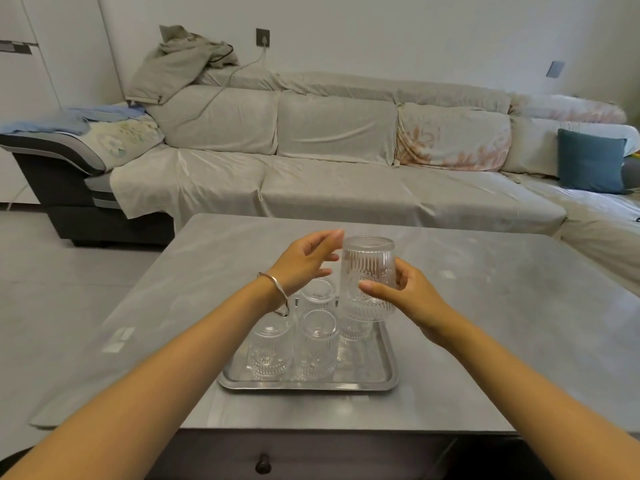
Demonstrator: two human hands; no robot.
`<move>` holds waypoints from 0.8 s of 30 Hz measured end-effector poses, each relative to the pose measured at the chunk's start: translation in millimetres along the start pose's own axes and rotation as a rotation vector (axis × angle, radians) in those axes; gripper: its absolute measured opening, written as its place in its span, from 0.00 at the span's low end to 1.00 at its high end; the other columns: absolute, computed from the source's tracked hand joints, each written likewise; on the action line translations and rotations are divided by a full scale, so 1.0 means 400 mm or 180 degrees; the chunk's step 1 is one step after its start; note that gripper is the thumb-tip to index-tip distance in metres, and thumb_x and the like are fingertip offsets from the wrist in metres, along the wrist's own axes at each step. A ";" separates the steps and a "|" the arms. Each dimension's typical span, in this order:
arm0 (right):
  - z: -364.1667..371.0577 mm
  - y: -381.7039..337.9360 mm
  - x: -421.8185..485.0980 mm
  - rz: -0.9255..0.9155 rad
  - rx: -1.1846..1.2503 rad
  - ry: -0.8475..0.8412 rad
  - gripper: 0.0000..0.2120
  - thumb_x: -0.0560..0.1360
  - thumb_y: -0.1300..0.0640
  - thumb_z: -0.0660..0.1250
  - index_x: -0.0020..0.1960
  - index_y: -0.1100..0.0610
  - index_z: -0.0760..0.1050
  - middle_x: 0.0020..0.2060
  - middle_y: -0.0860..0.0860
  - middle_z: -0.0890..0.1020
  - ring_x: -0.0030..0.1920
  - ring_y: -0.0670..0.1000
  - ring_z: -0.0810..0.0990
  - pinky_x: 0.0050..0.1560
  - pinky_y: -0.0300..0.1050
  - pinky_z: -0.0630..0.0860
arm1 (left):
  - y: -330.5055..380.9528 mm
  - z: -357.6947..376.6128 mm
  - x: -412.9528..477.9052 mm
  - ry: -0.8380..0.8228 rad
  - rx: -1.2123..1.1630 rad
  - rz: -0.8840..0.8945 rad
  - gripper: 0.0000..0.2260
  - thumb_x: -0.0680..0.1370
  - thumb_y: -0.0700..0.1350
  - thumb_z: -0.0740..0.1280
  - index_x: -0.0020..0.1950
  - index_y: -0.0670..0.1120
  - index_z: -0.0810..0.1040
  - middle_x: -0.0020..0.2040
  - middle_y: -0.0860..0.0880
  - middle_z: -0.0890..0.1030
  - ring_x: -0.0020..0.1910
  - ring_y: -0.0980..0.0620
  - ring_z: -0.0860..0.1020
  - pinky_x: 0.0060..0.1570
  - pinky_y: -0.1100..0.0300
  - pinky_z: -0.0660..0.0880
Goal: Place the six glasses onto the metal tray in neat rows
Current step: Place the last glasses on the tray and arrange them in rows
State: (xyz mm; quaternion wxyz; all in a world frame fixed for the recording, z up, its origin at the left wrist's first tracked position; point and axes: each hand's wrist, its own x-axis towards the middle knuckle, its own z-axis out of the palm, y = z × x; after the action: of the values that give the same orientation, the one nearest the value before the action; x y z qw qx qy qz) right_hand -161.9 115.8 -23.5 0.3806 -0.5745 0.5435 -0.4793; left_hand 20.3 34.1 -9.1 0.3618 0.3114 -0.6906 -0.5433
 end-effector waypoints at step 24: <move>0.041 0.287 -0.081 0.0342 -0.0133 0.0671 0.38 0.54 0.44 0.80 0.62 0.46 0.71 0.56 0.40 0.78 0.56 0.34 0.76 0.53 0.32 0.74 | -0.253 -0.045 -0.069 -0.0332 0.3803 -0.0217 0.27 0.76 0.65 0.49 0.74 0.59 0.52 0.78 0.55 0.52 0.77 0.49 0.48 0.73 0.42 0.40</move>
State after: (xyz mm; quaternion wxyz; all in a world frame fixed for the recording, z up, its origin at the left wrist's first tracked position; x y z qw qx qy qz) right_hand -174.2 132.7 -142.2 0.3344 -0.4989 0.6203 -0.5045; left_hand 54.2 25.7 -109.8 0.0721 0.4557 -0.8829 -0.0869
